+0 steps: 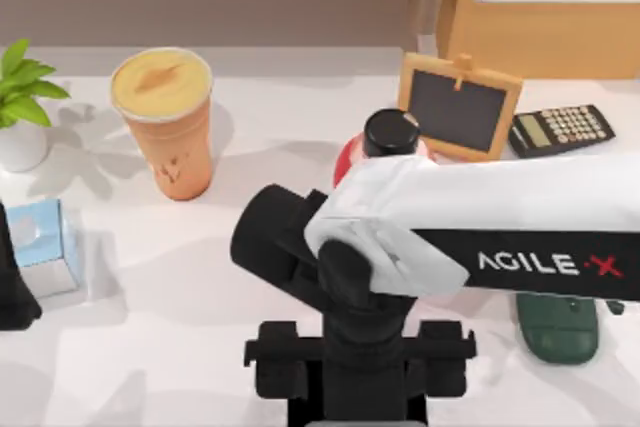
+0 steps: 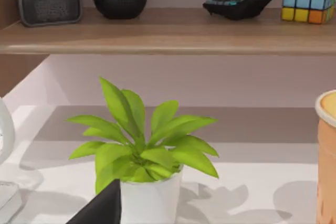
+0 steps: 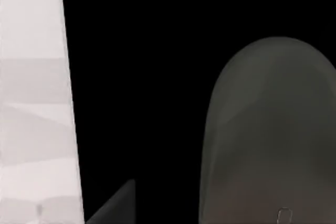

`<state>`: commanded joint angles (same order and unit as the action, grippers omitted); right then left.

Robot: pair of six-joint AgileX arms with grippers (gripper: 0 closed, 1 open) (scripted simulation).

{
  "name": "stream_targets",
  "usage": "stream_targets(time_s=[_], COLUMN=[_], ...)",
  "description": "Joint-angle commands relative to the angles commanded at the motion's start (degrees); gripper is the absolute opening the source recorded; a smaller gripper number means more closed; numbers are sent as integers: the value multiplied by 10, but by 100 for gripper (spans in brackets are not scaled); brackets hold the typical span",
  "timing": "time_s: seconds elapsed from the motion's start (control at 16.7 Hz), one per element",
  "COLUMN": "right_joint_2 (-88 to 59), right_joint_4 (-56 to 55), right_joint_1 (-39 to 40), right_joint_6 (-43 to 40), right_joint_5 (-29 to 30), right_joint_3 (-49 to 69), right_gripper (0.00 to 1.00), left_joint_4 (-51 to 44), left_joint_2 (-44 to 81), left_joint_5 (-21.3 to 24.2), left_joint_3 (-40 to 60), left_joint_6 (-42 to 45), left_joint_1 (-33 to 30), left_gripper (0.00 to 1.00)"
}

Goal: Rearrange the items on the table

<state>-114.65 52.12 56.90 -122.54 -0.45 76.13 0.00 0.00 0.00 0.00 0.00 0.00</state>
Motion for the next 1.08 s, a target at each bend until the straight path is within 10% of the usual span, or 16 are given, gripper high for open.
stream_targets(time_s=[0.66,1.08], right_joint_2=[78,192], right_joint_4=[23,72], right_joint_1=[-38,-260], right_joint_6=[72,303], right_joint_5=[-17,-30], right_joint_3=[65,180], right_gripper=[100,100], left_joint_4=[0,0], left_joint_2=[0,0], left_joint_5=[0,0], left_joint_3=[0,0], left_joint_6=[0,0], left_joint_1=[0,0], left_gripper=[100,100])
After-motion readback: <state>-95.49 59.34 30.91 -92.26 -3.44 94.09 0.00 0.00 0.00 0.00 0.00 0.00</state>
